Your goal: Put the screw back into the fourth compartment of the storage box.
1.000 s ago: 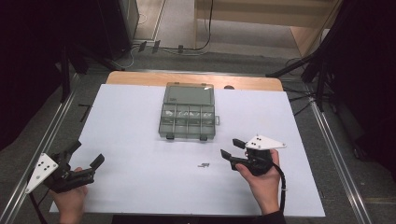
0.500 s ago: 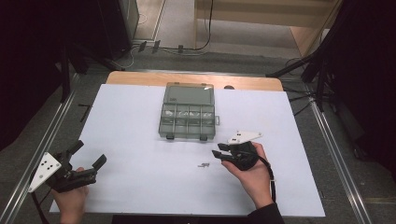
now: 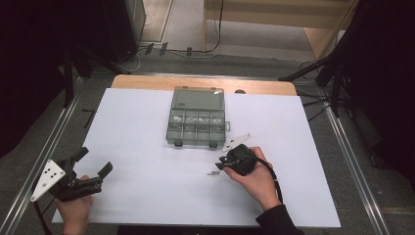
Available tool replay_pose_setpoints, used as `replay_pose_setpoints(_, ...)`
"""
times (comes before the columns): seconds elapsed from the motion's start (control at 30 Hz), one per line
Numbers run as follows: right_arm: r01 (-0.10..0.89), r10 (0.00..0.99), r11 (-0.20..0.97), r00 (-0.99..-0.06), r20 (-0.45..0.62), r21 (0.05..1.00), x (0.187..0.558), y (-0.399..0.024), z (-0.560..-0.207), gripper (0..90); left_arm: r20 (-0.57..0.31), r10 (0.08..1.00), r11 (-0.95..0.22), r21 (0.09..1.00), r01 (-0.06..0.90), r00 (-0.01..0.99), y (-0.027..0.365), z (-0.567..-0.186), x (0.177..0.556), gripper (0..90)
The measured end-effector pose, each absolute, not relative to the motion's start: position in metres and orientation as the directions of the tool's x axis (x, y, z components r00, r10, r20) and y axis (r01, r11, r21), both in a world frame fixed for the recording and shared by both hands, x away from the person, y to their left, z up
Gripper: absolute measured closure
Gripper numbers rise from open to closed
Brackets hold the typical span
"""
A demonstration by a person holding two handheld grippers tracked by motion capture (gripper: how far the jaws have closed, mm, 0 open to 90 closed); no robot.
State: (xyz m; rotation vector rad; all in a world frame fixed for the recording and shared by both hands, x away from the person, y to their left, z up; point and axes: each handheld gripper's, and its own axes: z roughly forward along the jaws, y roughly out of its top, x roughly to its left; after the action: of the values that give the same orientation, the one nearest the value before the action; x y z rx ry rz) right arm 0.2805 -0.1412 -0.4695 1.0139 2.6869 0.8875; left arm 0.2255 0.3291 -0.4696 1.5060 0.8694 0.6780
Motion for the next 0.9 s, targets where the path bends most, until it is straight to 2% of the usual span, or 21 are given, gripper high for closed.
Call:
replay_pose_setpoints(0.53,0.535,0.563,0.722,-0.823,0.078,0.439,0.293,-0.121,-0.482,79.8,-0.068,0.832,-0.010,0.990,0.138,0.551,0.329,-0.470,0.226,1.2)
replay_pose_setpoints(0.9,0.530,0.553,0.745,-0.830,0.069,0.405,0.296,-0.118,-0.487,82.6,-0.075,0.832,-0.003,0.990,0.140,0.550,0.330,-0.469,0.226,1.2)
